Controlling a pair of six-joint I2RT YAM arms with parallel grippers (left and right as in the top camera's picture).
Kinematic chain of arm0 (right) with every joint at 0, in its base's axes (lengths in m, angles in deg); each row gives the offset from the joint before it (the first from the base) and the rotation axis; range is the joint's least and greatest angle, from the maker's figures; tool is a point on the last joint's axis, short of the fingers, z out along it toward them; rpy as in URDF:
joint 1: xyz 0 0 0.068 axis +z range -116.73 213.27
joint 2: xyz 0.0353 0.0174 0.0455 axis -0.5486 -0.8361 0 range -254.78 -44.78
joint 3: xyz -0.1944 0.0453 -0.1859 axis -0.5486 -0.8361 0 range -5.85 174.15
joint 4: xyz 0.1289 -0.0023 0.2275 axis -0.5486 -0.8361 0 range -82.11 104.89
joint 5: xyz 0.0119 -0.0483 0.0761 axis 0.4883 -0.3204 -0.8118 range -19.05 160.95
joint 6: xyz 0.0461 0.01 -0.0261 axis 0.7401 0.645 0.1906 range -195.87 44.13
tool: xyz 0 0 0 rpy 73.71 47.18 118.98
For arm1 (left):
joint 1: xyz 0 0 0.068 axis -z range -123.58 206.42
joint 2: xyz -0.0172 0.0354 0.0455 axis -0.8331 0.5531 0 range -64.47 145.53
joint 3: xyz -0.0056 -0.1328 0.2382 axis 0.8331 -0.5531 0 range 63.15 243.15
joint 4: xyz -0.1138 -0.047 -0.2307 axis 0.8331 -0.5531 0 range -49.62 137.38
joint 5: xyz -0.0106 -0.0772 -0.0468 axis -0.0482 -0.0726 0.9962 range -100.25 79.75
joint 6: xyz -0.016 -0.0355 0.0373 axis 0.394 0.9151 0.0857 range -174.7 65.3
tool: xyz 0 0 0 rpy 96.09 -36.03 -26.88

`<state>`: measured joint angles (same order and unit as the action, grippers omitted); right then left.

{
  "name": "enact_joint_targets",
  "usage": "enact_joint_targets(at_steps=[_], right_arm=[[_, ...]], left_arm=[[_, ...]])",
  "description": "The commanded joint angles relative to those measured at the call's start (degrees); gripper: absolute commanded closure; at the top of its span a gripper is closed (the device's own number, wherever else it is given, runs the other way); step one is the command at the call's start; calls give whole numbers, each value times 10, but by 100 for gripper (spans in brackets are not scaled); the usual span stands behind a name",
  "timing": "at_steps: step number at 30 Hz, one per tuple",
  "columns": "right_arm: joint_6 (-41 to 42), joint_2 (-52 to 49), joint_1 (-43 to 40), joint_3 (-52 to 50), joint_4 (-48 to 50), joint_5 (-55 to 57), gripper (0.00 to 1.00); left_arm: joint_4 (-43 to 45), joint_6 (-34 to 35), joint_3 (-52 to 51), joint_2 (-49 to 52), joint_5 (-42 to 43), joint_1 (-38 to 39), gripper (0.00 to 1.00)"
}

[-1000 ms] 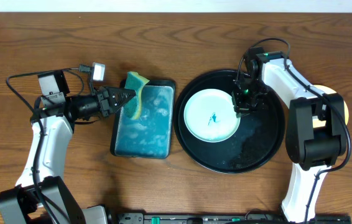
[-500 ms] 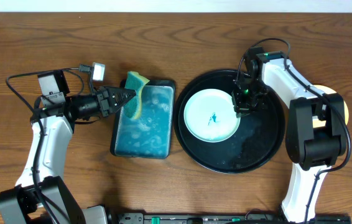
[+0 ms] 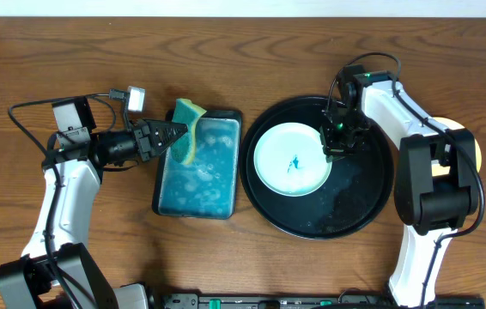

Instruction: Clean dirty plates on tray and stack at the side

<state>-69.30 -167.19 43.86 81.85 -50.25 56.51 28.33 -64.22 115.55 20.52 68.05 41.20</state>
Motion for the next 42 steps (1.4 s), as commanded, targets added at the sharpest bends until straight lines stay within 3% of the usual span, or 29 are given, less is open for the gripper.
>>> enact_joint_targets(at_steps=[1,22,27,36,39,42], right_arm=[[0,-2,7,-1,0,9,99],[0,-2,8,-1,0,9,99],[0,-2,8,-1,0,9,99],[0,-2,8,-1,0,9,99],[0,-2,8,-1,0,9,99],[0,-2,8,-1,0,9,99]], left_arm=[[3,-14,-6,-10,23,-3,93],[3,-5,-6,-10,3,14,92],[3,33,-6,-10,-163,67,93],[3,148,-6,-9,-679,234,93],[2,176,-6,-8,-750,267,93],[3,188,-6,-8,-754,288,93]])
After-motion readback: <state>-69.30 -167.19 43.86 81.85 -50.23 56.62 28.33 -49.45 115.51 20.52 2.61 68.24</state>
